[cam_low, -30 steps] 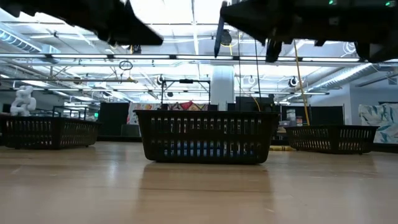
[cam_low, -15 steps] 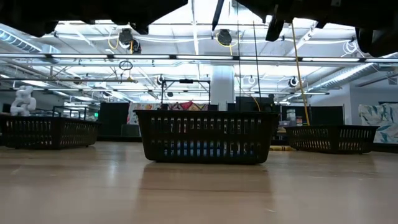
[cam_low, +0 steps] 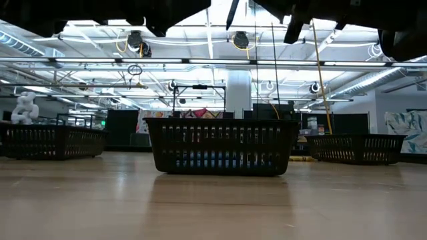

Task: Sort crayons
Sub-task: Put the blue crayon into the center black basket

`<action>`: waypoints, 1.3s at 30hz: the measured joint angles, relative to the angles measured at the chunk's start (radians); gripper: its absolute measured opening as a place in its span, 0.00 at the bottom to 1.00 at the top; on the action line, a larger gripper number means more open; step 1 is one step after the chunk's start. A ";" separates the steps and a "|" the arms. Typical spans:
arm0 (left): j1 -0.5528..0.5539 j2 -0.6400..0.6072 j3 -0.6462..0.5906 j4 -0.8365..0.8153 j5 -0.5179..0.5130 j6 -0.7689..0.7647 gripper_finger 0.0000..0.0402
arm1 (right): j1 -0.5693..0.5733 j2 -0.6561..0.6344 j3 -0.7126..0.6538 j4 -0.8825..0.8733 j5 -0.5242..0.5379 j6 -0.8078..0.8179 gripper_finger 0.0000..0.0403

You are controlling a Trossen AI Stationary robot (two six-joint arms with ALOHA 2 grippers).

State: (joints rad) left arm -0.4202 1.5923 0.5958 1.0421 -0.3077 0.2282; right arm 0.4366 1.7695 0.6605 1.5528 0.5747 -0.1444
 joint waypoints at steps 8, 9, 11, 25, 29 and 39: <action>0.006 0.049 0.004 0.070 0.014 0.027 0.61 | 0.001 0.000 0.025 -0.018 -0.002 -0.009 0.00; 0.006 0.053 0.004 0.075 0.019 0.034 0.61 | 0.001 0.000 0.030 -0.018 -0.002 -0.014 0.00; 0.006 0.063 0.004 0.091 0.021 0.041 0.61 | 0.002 0.000 0.034 -0.016 -0.002 -0.028 0.00; 0.049 0.071 0.024 0.146 -0.008 -0.010 0.61 | 0.001 0.000 0.034 -0.018 -0.002 -0.032 0.00; 0.050 0.071 0.037 0.143 -0.008 -0.005 0.60 | 0.001 0.000 0.034 -0.024 -0.002 -0.025 0.00; 0.068 0.145 0.090 0.113 -0.013 -0.012 0.40 | -0.006 0.000 0.034 -0.024 -0.003 -0.013 0.00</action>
State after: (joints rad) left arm -0.3523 1.7376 0.6863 1.1546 -0.3202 0.2162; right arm 0.4309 1.7695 0.6949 1.5291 0.5716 -0.1577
